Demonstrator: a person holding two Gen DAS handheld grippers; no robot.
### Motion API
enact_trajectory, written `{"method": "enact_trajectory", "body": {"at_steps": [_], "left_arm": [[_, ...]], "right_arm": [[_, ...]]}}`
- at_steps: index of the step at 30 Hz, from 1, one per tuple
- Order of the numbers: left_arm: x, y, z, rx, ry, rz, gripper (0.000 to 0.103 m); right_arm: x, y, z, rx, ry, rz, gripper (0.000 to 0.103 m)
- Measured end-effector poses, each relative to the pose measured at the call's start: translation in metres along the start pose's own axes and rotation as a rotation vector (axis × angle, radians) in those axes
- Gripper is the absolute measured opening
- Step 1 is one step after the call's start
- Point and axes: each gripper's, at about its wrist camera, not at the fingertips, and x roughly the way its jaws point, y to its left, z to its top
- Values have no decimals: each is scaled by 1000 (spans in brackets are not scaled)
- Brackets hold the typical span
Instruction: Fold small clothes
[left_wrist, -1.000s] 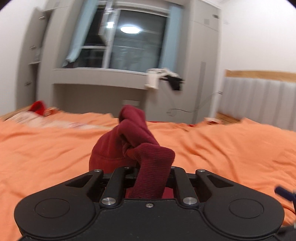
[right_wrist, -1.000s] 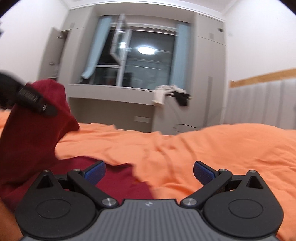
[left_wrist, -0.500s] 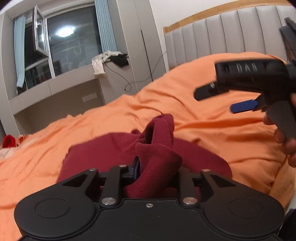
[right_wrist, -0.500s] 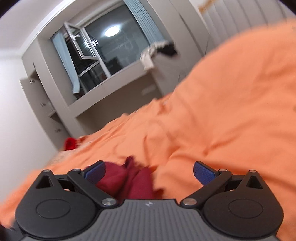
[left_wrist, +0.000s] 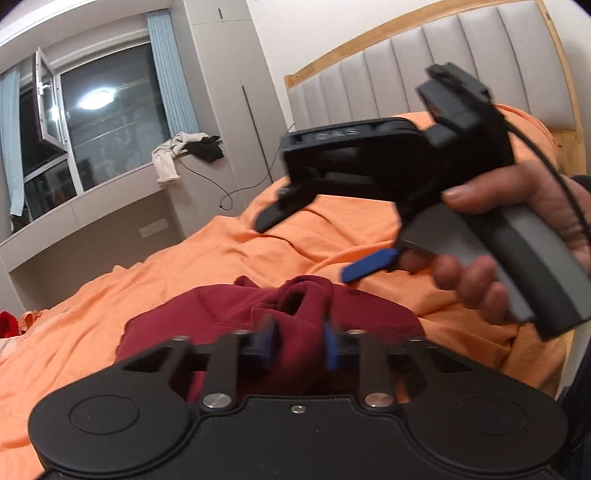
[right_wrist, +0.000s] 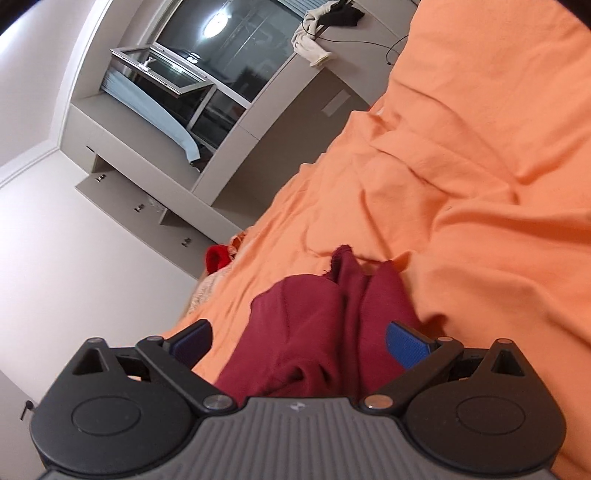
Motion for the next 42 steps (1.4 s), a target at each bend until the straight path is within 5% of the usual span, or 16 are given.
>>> {"method": "enact_trajectory", "body": {"at_steps": [10, 14, 19, 23, 37, 41, 42], "left_arm": [[-13, 14, 5, -80, -82, 31, 16], [-15, 13, 4, -84, -78, 28, 16], [-17, 7, 10, -79, -96, 13, 15], [-7, -7, 13, -75, -95, -30, 15], [23, -29, -10, -104, 3, -101, 16], [24, -27, -12, -112, 6, -117, 18], [24, -26, -13, -116, 5, -122, 19]], "right_arm": [[36, 7, -10, 11, 84, -24, 33], [40, 18, -11, -17, 50, -30, 10], [15, 43, -9, -197, -78, -56, 7], [-6, 39, -5, -208, -149, -81, 7], [-20, -4, -11, -149, -101, -203, 6], [-19, -5, -16, -120, -56, -196, 13], [-19, -4, -17, -120, -49, -191, 23]]}}
